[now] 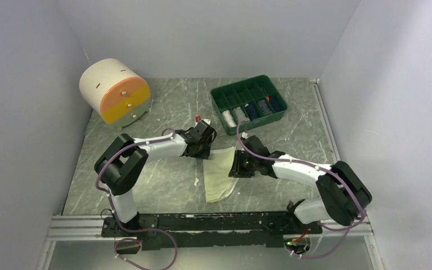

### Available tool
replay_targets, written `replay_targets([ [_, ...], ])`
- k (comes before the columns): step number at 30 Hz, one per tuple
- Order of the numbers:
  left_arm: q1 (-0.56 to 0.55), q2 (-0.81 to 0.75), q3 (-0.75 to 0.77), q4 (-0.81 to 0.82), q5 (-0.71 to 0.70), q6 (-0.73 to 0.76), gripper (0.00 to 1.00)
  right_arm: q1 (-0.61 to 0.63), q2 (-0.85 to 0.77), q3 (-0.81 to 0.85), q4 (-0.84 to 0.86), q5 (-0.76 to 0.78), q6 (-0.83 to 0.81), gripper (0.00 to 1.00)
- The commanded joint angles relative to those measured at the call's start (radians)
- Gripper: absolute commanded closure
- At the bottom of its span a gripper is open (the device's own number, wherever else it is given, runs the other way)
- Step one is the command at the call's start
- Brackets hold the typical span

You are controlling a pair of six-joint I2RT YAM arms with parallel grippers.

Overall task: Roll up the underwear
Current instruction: Fold the underwear at the center of the board.

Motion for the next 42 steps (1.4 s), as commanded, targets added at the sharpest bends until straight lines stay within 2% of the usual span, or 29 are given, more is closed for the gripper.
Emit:
replay_targets([
  [1,0.004,-0.098,-0.024,0.050,0.069,0.034,0.44,0.002,-0.105,0.033,0.017,-0.028,0.014,0.67],
  [10,0.004,-0.285,-0.115,0.006,0.143,-0.010,0.38,-0.042,-0.167,0.123,-0.133,0.173,-0.012,0.44],
  [12,0.004,-0.324,-0.153,-0.001,0.168,-0.026,0.38,-0.081,-0.168,0.103,-0.129,0.165,-0.017,0.42],
  [15,0.005,-0.392,-0.223,0.020,0.215,-0.064,0.37,-0.144,-0.155,0.062,-0.063,0.038,-0.037,0.40],
  [22,0.005,-0.496,-0.339,0.067,0.308,-0.130,0.37,-0.235,-0.056,0.037,0.052,-0.148,-0.057,0.39],
  [28,0.004,-0.516,-0.328,0.030,0.317,-0.147,0.38,-0.279,0.031,0.054,0.092,-0.190,-0.062,0.46],
  [34,0.003,-0.566,-0.315,0.040,0.348,-0.159,0.37,-0.301,0.090,0.061,0.128,-0.211,-0.060,0.47],
  [42,0.003,-0.564,-0.295,0.028,0.338,-0.165,0.37,-0.305,0.185,0.026,0.218,-0.293,-0.044,0.59],
])
